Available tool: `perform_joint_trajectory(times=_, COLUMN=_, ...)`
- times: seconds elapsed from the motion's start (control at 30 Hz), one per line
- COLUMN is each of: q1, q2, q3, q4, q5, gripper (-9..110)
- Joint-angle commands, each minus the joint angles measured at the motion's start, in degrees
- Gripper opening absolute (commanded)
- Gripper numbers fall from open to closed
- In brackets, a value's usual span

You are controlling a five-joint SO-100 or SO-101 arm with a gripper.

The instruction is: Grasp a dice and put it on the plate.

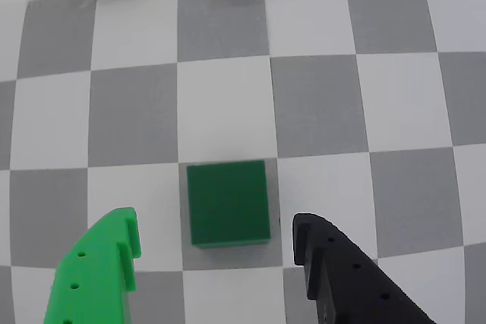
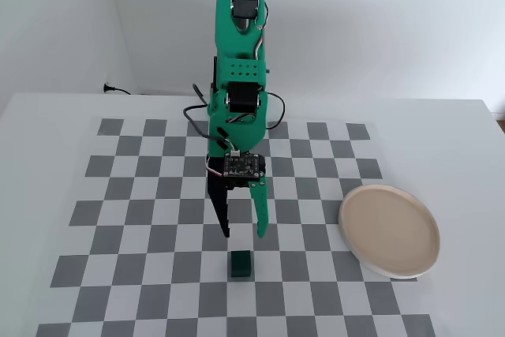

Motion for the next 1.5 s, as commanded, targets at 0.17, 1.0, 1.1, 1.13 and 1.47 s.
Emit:
perform_joint_trajectory(times=0.17, q1=0.09, q2=-9.93, q3=-11.69, q4=-3.69, q5=0.70, gripper=16)
perform_joint_trajectory(times=1.0, q1=-0.26, q2=-23.91, q3=-12.22, q4=-11.34, q5=0.18, gripper=16)
perform_joint_trajectory(times=1.1, q1=0.09, q2=-24.79, q3=-12.13, q4=-11.87, q5=0.09, gripper=16)
perform_joint_trajectory(times=1.13, q1=0.09, q2=-25.22, q3=-12.13, q4=-12.04, q5=0.09, gripper=16)
perform_joint_trajectory(times=1.47, q1=0.88, q2=-28.48, q3=-12.13, q4=-14.85, q5=-0.62, gripper=15)
